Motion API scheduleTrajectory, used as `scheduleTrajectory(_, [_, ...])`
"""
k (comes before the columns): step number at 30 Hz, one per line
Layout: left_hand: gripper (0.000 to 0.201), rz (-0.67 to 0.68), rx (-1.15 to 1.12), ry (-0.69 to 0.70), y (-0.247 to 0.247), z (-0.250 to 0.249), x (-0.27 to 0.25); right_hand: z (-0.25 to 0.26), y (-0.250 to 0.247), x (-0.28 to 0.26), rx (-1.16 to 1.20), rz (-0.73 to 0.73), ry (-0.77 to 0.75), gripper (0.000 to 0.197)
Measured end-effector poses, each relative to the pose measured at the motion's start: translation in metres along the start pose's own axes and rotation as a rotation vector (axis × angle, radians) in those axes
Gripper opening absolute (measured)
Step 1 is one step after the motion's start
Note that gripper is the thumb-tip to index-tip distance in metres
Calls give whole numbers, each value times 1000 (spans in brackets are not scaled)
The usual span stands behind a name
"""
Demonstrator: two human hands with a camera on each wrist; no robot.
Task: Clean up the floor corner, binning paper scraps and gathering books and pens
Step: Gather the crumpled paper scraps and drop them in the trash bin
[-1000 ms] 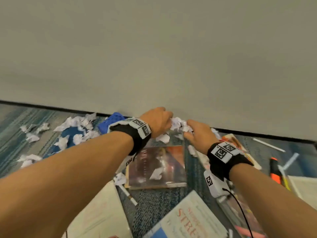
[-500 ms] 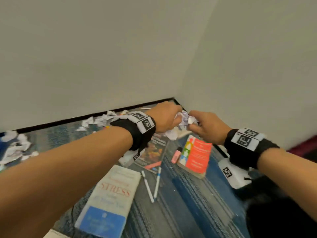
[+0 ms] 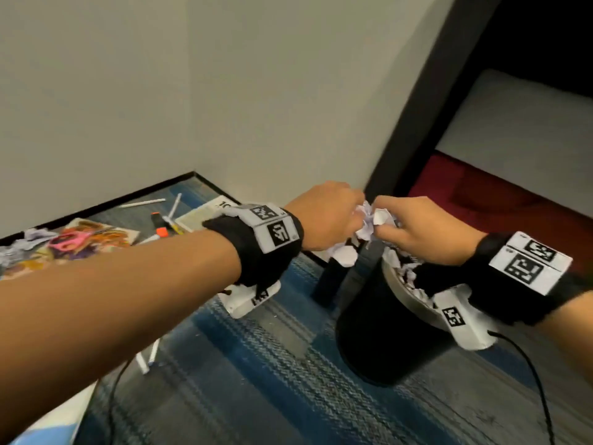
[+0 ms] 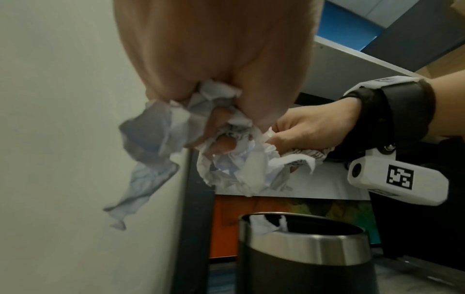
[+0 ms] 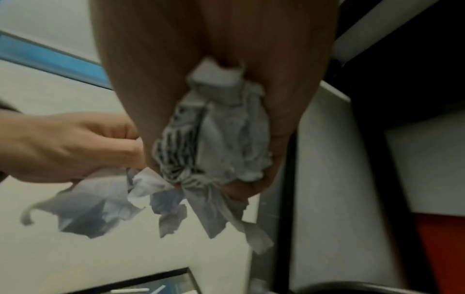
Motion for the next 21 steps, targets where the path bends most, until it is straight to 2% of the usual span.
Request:
scheduleTrajectory(3, [24,25,-25,-29,40,-34,49,-63,-5,-19,4,-30,76,18])
scheduleTrajectory(6, [22,72,-83,-118,83,-51,87,-122,5,-26,30,-72,202,16])
scheduleTrajectory(8, [25,191,-62,-120,112,-59,109,-154,20,-27,30,-82,285,8])
scheduleTrajectory(9, [27,256,-37,-118,123,-61,116,-165,30,-26,14,-73,317,9])
scheduleTrajectory(10, [30,321,-4,-122,134,-62,122,-175,41,-26,-8,-48,355,20])
scheduleTrajectory(13, [46,482,62,-169,167,-58,131,-186,71,-27,-38,54,378,50])
scheduleTrajectory(15, [67,594,93,-232,187,-52,127,-186,84,-31,-71,172,353,66])
scheduleTrajectory(16, [75,663,100,-261,196,-51,123,-186,88,-32,-97,228,341,69])
scheduleTrajectory(18, [76,751,37,-306,209,-52,119,-186,89,-33,-146,299,317,64])
scheduleTrajectory(19, [71,741,-25,-325,213,-54,119,-186,88,-33,-160,306,313,60])
scheduleTrajectory(21, [64,615,-132,-354,211,-57,126,-187,82,-32,-175,263,313,54])
Point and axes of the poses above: each hand's wrist, its own x-axis towards the middle knuckle, its own y-axis out of the palm, z = x × y, the point moved 6 cm from there along x, towards the middle knuckle, and after that the axes turned 15 degrees about y, right-handed, at the moved point
